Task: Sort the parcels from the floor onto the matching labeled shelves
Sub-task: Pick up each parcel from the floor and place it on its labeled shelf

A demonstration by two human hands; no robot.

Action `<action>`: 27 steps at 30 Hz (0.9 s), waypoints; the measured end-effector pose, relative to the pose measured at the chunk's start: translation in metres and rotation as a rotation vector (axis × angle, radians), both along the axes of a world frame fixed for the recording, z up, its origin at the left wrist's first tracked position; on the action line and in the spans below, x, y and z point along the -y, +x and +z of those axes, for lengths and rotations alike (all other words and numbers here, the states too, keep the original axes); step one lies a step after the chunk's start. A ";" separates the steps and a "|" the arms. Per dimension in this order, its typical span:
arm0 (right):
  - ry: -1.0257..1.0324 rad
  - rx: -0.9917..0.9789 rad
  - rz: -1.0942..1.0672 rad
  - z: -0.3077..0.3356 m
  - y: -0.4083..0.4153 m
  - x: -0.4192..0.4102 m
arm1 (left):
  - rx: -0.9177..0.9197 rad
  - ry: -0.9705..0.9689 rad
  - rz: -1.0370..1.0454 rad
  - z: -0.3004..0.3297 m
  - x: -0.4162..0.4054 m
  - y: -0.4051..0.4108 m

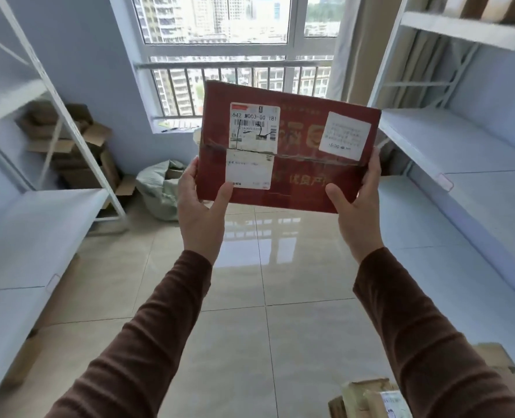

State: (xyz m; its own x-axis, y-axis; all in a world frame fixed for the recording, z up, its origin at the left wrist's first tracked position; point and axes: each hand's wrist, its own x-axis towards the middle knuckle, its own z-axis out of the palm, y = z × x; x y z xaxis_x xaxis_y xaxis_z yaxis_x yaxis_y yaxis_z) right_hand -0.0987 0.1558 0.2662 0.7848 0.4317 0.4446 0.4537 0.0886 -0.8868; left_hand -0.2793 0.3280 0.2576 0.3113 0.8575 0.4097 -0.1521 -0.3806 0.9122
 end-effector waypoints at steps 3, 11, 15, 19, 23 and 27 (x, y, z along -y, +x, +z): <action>0.015 0.011 0.043 0.005 0.007 -0.030 | 0.024 -0.009 0.037 0.005 -0.019 -0.001; 0.038 0.043 0.148 0.014 0.047 -0.116 | 0.009 -0.008 0.153 0.014 -0.085 0.026; 0.050 0.040 0.192 0.014 0.079 -0.156 | -0.014 0.002 0.190 0.015 -0.122 0.052; 0.055 0.034 0.197 0.016 0.115 -0.182 | -0.028 0.003 0.177 0.018 -0.148 0.087; 0.040 0.002 0.123 0.009 0.155 -0.198 | -0.062 0.002 0.098 0.012 -0.177 0.134; 0.040 -0.029 0.005 0.000 0.198 -0.207 | -0.101 -0.006 -0.034 0.001 -0.207 0.196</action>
